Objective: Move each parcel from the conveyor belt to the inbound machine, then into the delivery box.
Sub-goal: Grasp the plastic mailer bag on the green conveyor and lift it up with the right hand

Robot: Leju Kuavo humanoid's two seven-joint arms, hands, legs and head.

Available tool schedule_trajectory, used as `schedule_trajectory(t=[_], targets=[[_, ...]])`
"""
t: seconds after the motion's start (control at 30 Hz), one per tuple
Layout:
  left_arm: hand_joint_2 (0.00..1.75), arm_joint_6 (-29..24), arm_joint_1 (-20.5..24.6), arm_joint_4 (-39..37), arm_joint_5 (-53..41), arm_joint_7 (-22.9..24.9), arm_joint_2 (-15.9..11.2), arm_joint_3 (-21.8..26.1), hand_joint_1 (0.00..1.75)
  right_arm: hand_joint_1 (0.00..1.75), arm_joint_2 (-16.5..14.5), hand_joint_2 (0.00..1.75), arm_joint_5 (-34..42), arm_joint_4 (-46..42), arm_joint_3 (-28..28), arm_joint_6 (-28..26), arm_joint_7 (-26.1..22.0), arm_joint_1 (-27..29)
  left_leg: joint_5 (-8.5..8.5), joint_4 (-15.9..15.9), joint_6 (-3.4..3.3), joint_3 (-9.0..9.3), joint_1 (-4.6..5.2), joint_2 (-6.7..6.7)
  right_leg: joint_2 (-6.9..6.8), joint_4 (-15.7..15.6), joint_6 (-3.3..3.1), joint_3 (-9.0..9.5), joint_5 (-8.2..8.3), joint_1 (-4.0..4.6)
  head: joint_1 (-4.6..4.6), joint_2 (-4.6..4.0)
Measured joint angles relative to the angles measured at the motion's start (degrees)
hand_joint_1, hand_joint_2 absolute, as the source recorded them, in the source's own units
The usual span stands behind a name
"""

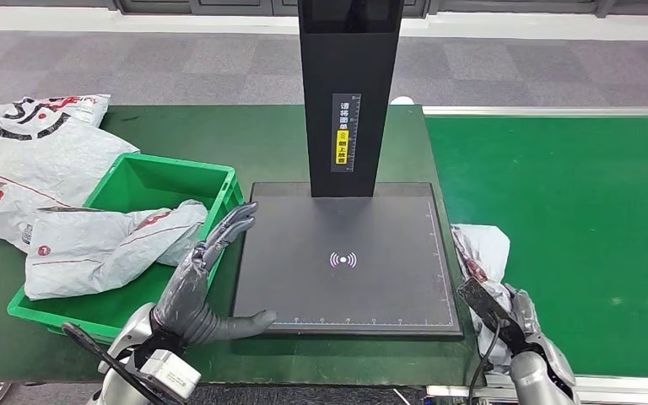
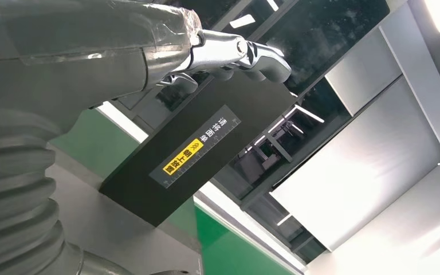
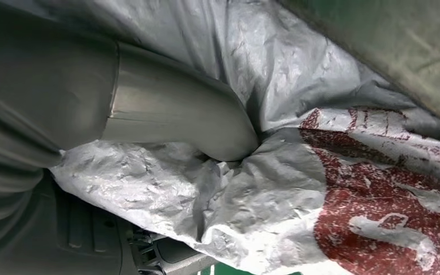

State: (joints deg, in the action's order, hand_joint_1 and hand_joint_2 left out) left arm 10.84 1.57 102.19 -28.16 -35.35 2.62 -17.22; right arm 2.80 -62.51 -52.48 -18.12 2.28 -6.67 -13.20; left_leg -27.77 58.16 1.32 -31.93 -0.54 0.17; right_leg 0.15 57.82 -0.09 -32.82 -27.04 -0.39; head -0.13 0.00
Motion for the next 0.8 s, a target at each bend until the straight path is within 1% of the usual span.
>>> schedule_trajectory(t=[0.17,0.23,0.3,0.4,0.5,0.67,0.8], targets=[[1.75,0.04,0.55,-0.32,0.04,0.01,0.00,0.00,0.00,1.75,-0.01,1.75,0.22,-0.30,0.00,0.04,-0.19,0.49,0.00,0.00,0.00,-0.03,0.00,-0.02,-0.02,0.00,0.00,0.00,-0.01,-0.01,0.00,0.00],[1.75,-0.07,0.61,-0.41,0.05,0.02,0.00,0.00,0.00,1.75,-0.07,1.75,1.33,-1.12,0.00,-0.42,-1.23,0.99,0.00,0.00,0.00,-0.06,0.00,-0.05,-0.04,0.00,0.00,0.00,-0.01,-0.01,0.00,0.00],[1.75,-0.42,0.47,-0.32,0.01,0.04,0.00,0.00,0.00,1.75,-0.29,1.75,3.57,-2.77,0.00,-1.27,-3.24,1.61,0.00,0.00,0.00,-0.11,0.01,-0.07,-0.05,0.00,0.00,-0.03,0.00,-0.01,0.00,0.00],[1.75,-0.96,-0.30,0.43,-0.30,0.12,0.00,0.00,0.00,1.75,-1.17,1.75,7.18,-7.83,0.00,-1.99,-5.75,3.33,0.00,-0.01,0.00,-0.21,0.01,-0.09,-0.06,0.01,0.00,-0.12,0.00,-0.02,0.00,0.00],[1.75,-1.15,-1.07,1.23,-0.67,0.18,0.00,0.00,0.00,1.75,-2.27,1.75,9.12,-13.38,0.00,-2.15,-6.45,4.81,0.00,-0.01,0.01,-0.28,0.00,-0.10,-0.07,0.01,0.00,-0.22,0.00,-0.01,0.00,0.00],[1.75,-1.57,-1.90,1.91,-1.23,0.08,0.00,0.00,0.00,1.75,-4.10,1.75,10.56,-23.65,0.59,-4.29,-8.87,6.68,0.01,-0.01,0.01,-0.28,0.00,-0.10,-0.06,0.02,0.00,-0.21,0.00,-0.01,0.00,0.00],[1.75,-1.71,-2.31,2.28,-1.26,-0.04,0.00,0.00,0.00,1.75,-5.45,1.75,10.22,-31.64,2.58,-4.66,-8.67,8.13,0.02,-0.01,0.01,-0.27,0.00,-0.12,-0.10,0.02,0.00,-0.20,-0.01,-0.01,0.00,0.00]])
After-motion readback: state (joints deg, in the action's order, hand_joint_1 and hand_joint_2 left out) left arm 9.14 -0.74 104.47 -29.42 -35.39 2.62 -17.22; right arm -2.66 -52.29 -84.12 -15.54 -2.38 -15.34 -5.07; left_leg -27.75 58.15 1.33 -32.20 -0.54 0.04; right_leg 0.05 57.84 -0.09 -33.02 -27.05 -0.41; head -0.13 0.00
